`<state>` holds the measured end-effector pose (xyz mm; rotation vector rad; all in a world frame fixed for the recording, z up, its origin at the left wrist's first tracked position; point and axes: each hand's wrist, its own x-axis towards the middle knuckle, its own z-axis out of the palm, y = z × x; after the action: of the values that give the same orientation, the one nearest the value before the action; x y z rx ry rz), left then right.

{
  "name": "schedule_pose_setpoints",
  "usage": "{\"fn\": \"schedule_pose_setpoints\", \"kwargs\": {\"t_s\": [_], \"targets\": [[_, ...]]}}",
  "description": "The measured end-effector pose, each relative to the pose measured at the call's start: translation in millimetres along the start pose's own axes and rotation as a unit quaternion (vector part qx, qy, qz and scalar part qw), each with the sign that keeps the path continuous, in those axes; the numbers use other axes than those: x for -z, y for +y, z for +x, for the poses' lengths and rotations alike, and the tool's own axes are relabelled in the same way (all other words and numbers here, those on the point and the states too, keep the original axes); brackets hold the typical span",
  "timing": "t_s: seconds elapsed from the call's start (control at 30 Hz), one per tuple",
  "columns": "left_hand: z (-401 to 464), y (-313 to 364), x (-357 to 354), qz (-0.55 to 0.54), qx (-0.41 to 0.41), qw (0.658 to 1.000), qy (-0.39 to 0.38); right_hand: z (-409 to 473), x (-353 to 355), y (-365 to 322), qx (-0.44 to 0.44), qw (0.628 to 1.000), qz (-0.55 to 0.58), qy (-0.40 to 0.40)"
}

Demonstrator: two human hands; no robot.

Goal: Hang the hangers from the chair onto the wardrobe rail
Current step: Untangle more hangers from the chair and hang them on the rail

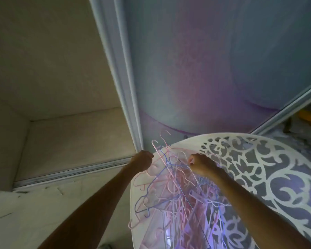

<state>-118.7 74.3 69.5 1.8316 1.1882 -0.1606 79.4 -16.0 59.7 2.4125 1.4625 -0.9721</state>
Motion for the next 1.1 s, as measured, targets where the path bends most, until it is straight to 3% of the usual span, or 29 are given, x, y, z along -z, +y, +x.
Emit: {"fn": "schedule_pose_setpoints", "kwargs": {"t_s": [0.03, 0.1, 0.17, 0.23, 0.37, 0.4, 0.53, 0.6, 0.73, 0.9, 1.0, 1.1], "targets": [[5.2, -3.5, -10.0, -0.005, -0.012, 0.999, 0.030, 5.1, -10.4, 7.8, 0.002, 1.000, -0.005, -0.011], [17.3, -14.6, -38.7, 0.031, 0.074, 0.997, 0.023, 13.4, -36.0, 27.5, 0.005, 0.999, -0.027, -0.026], [35.7, -35.2, -71.0, 0.126, 0.088, 0.988, -0.003, 26.6, -68.3, 48.9, 0.013, 0.998, -0.058, -0.023], [46.9, -51.8, -90.2, 0.134, 0.098, 0.986, -0.014, 32.1, -86.6, 54.8, 0.029, 0.996, -0.087, -0.015], [58.4, -65.6, -127.0, 0.122, 0.114, 0.984, -0.061, 49.0, -100.9, 55.8, 0.114, 0.973, -0.077, 0.184], [58.6, -66.4, -132.9, 0.118, 0.108, 0.985, -0.061, 50.8, -100.3, 56.2, 0.107, 0.973, -0.053, 0.197], [49.7, -64.8, -139.7, 0.082, 0.104, 0.990, 0.038, 58.1, -96.9, 65.4, 0.128, 0.982, -0.051, 0.130], [47.6, -63.8, -136.0, 0.062, 0.109, 0.988, 0.091, 56.5, -95.6, 69.5, 0.135, 0.979, -0.067, 0.138], [44.7, -52.9, -130.3, 0.017, 0.073, 0.993, 0.094, 50.2, -86.6, 77.0, 0.146, 0.965, -0.080, 0.202], [38.9, -59.1, -121.5, 0.069, 0.049, 0.988, 0.132, 43.1, -72.7, 72.8, 0.221, 0.923, -0.229, 0.215], [41.3, -70.4, -115.5, 0.147, 0.040, 0.984, 0.095, 47.5, -72.2, 64.2, 0.272, 0.897, -0.236, 0.255], [46.9, -75.4, -119.4, 0.055, 0.098, 0.993, 0.020, 64.3, -73.3, 52.8, 0.248, 0.918, -0.200, 0.236]]}}
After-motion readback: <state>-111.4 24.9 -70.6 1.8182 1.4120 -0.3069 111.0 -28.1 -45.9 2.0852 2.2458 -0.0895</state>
